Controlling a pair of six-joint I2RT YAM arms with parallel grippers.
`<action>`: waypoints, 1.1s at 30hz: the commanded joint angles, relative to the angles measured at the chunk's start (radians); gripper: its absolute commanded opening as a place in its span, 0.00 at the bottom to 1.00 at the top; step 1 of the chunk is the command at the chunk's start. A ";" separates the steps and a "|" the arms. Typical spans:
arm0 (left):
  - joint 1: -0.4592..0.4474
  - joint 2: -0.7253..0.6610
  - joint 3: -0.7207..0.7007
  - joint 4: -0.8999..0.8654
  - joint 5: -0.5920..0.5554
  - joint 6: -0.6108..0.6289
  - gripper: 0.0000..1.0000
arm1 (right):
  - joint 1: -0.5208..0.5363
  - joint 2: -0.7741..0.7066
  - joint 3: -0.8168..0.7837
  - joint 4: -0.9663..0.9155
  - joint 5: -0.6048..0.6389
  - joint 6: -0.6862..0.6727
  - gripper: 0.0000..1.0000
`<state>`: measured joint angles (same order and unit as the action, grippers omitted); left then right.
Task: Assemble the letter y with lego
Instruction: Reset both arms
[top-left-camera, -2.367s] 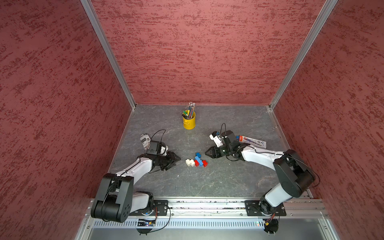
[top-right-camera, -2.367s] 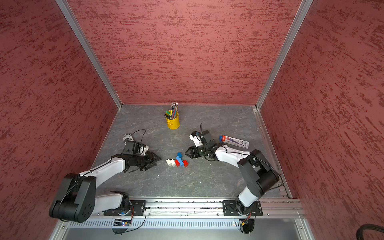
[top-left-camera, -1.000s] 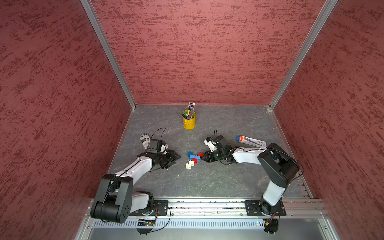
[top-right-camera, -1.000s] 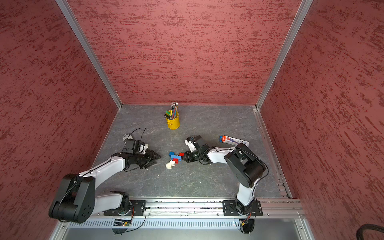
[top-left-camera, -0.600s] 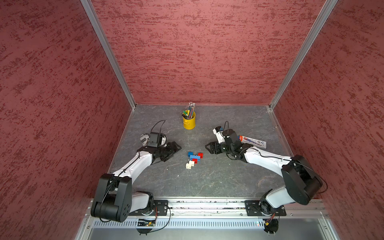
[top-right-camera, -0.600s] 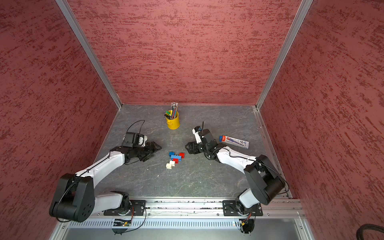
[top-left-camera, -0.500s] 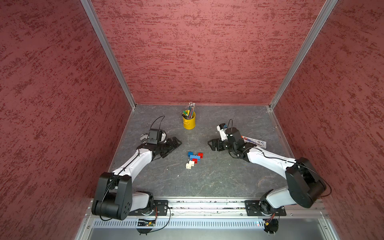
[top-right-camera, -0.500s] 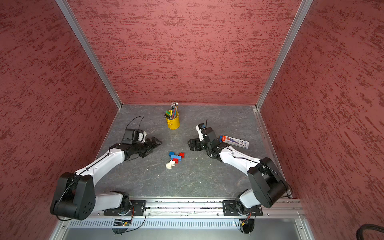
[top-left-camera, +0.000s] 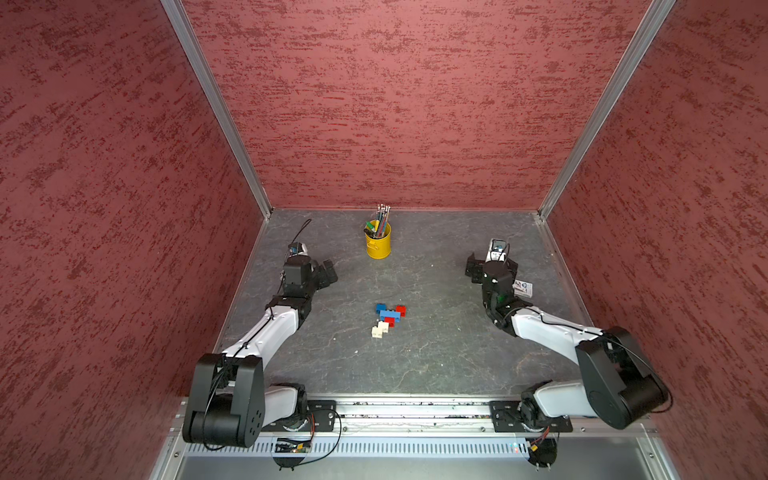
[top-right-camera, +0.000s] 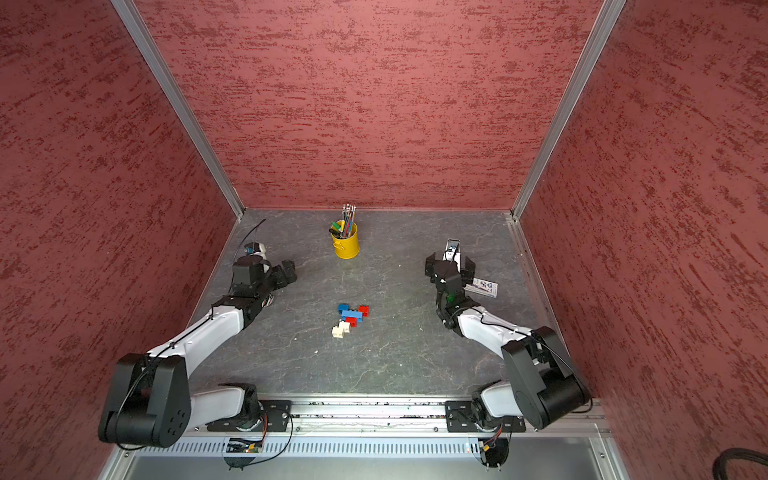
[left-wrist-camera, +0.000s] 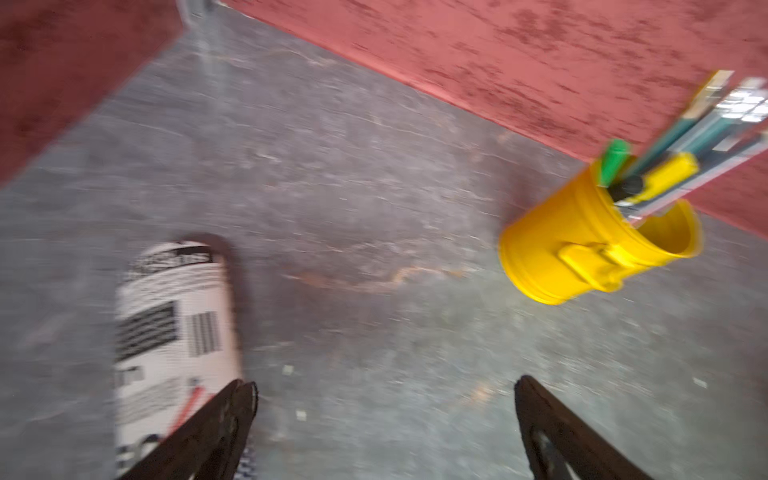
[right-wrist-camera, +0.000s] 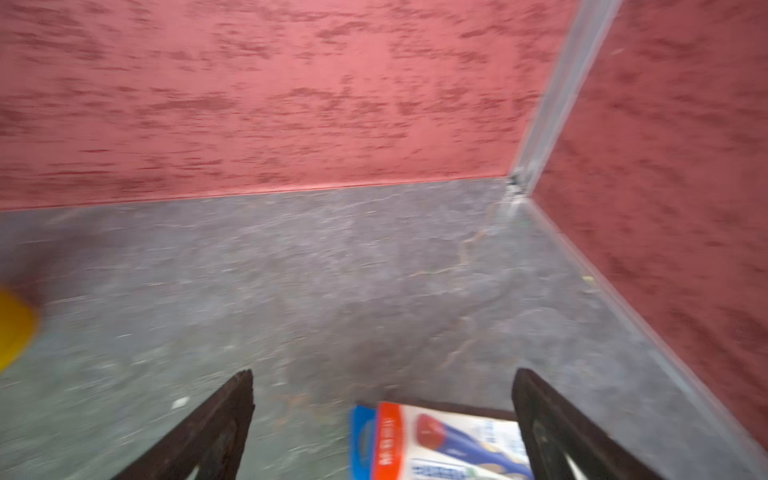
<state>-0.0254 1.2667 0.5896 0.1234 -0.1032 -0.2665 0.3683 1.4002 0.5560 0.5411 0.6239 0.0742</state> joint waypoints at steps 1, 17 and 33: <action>0.068 0.030 -0.029 0.193 -0.076 0.090 1.00 | -0.033 0.031 -0.021 0.235 0.155 -0.107 0.99; 0.058 0.261 -0.249 0.827 0.056 0.241 1.00 | -0.242 0.094 -0.346 0.794 -0.183 -0.129 0.99; 0.046 0.268 -0.221 0.793 0.044 0.253 1.00 | -0.386 0.139 -0.341 0.783 -0.508 -0.055 1.00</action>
<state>0.0269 1.5368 0.3630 0.8932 -0.0643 -0.0280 -0.0158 1.5337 0.2138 1.2896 0.1493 0.0071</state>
